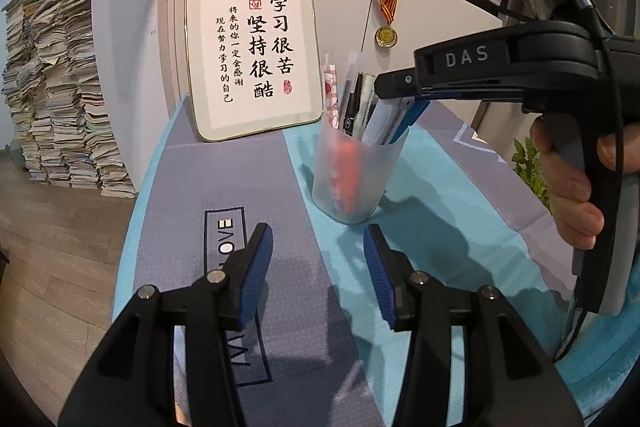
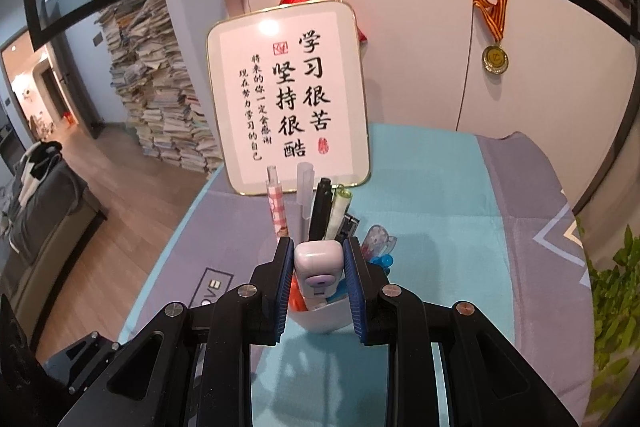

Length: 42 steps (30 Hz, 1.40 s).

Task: Organize stationery
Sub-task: 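Lower the purple correction tape into the cup and open the right gripper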

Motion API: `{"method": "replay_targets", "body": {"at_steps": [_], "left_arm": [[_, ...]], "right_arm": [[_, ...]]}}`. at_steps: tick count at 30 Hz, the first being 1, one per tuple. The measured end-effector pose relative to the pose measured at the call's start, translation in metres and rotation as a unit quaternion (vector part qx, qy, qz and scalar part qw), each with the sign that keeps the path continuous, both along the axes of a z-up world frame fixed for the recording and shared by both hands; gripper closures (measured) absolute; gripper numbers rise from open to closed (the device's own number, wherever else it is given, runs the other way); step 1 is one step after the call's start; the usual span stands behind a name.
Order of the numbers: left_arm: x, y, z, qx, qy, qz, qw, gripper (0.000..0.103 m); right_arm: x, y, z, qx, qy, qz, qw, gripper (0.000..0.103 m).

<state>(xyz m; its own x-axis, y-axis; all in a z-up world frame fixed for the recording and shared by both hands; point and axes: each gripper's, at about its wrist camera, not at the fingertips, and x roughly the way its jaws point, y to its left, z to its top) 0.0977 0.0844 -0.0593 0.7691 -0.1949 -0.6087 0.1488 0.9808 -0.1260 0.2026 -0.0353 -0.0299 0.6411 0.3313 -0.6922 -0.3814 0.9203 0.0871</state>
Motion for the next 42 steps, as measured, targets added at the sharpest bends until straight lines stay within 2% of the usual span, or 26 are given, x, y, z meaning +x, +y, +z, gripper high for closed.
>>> {"method": "replay_targets", "body": {"at_steps": [19,25,30,37,42], "left_arm": [[0.0,-0.009,-0.001,0.011,0.004,-0.003,0.9999,0.054],[-0.001,-0.012,-0.001,0.012,0.003,-0.003,0.9999,0.053],[-0.002,-0.015,0.0,0.016,0.002,-0.007,0.9998,0.053],[-0.003,-0.019,0.004,0.015,-0.002,-0.008,0.9998,0.05],[-0.007,-0.026,0.008,0.014,-0.009,-0.012,0.9998,0.047]], "right_arm": [[0.011,-0.003,-0.001,0.023,-0.012,-0.002,1.0,0.076],[0.001,-0.014,0.014,0.042,-0.058,-0.013,0.997,0.076],[0.0,-0.021,0.012,0.06,-0.041,-0.01,0.997,0.076],[-0.019,-0.04,0.019,0.076,-0.051,-0.014,0.996,0.076],[-0.039,-0.056,0.015,0.068,-0.053,-0.019,0.996,0.074]]}}
